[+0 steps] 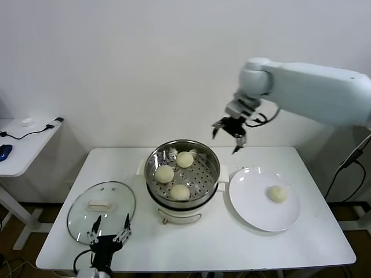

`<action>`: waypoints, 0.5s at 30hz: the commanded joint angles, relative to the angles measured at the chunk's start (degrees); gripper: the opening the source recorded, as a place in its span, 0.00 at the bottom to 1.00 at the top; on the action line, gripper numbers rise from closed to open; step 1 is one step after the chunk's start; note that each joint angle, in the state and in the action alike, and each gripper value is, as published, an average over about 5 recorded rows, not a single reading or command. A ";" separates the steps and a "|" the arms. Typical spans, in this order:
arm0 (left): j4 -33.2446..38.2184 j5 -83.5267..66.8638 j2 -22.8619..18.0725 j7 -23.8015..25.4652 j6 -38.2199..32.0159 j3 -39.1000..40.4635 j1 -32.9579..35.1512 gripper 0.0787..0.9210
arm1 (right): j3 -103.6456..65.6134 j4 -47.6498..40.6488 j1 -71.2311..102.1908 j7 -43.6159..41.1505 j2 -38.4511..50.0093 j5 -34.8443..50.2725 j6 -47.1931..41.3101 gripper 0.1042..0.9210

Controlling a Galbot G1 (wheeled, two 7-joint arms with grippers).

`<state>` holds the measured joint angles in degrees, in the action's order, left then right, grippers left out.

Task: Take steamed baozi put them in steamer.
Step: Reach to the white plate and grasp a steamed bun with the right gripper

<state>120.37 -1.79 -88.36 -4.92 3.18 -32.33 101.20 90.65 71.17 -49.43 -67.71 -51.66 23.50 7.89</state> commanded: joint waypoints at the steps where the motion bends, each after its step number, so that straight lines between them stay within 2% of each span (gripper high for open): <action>1: 0.15 -0.21 0.00 0.04 0.15 -0.12 -0.06 0.88 | 4.45 -3.02 6.68 1.59 16.64 -1.58 -11.35 0.88; 15: -1.10 -0.45 -0.12 -0.08 0.12 -0.87 -0.16 0.88 | -14.54 -13.00 32.12 6.13 13.94 -10.34 -15.17 0.88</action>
<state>119.76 -2.26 -88.38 -4.93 3.33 -33.10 100.97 85.24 63.81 -32.43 -63.65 -40.13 17.74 -3.34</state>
